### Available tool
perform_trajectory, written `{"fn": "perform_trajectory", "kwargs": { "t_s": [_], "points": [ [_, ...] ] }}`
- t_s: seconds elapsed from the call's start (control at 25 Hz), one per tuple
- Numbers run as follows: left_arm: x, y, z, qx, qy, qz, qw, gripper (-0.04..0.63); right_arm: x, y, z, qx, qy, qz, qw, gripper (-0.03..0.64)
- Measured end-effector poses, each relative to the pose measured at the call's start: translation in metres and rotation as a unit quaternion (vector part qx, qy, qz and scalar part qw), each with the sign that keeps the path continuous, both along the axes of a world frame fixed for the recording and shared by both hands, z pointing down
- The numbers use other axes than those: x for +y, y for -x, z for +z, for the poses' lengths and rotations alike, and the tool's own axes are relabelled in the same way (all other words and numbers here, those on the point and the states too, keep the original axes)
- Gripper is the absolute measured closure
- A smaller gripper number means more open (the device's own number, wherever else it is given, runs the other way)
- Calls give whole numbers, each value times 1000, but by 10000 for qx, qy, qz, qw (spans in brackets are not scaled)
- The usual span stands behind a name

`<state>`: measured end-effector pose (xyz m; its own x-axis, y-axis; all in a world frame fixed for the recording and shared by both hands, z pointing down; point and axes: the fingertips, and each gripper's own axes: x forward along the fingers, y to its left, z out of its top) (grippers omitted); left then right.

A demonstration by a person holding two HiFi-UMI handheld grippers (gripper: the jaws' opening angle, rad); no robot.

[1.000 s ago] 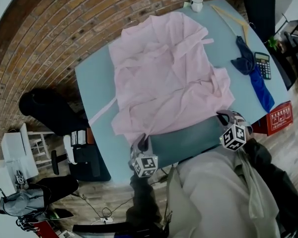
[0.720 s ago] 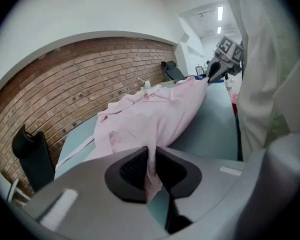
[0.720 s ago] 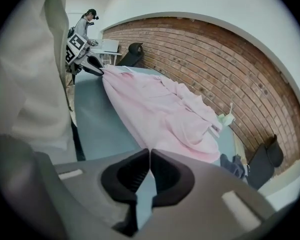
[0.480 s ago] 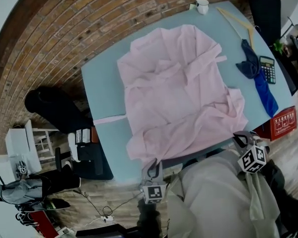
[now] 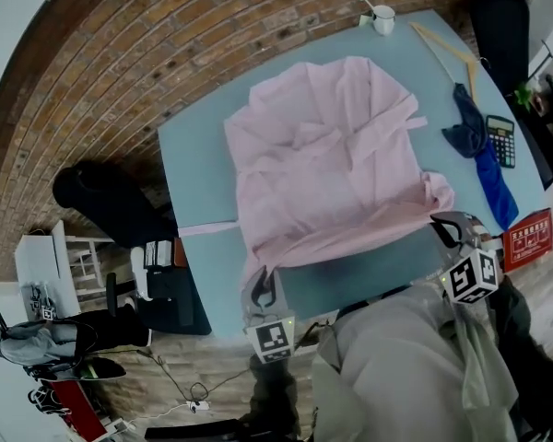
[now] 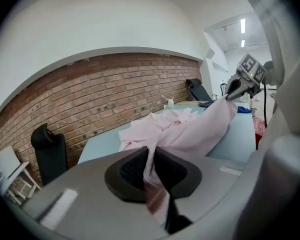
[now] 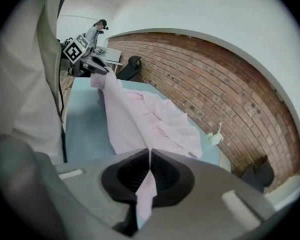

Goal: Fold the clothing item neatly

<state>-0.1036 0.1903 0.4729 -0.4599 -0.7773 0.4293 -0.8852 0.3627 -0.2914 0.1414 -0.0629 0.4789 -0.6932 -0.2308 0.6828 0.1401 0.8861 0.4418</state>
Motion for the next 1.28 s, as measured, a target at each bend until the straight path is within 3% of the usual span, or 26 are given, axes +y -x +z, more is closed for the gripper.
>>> {"fn": "perform_trajectory", "kwargs": {
  "t_s": [0.28, 0.56, 0.72, 0.88, 1.08, 1.28],
  "points": [
    [-53, 64, -31, 59, -224, -257, 9994, 552, -66, 80, -40, -562, -413, 326, 9970, 609],
    [-113, 127, -37, 136, -131, -196, 9996, 552, -128, 146, -40, -613, -577, 655, 9943, 609],
    [-140, 159, -26, 428, -121, -302, 9986, 552, -156, 178, -23, -620, -437, 776, 9941, 609],
    [-169, 188, -17, 395, -55, -317, 9987, 552, -189, 213, -18, -771, -240, 1002, 9917, 609],
    [-201, 227, 2, 331, 136, -413, 9985, 552, -223, 254, 4, -701, -794, 967, 9897, 609],
    [-230, 264, 17, 261, 221, -551, 9979, 552, -254, 289, 15, -1139, -1627, 1042, 9745, 609]
  ]
}}
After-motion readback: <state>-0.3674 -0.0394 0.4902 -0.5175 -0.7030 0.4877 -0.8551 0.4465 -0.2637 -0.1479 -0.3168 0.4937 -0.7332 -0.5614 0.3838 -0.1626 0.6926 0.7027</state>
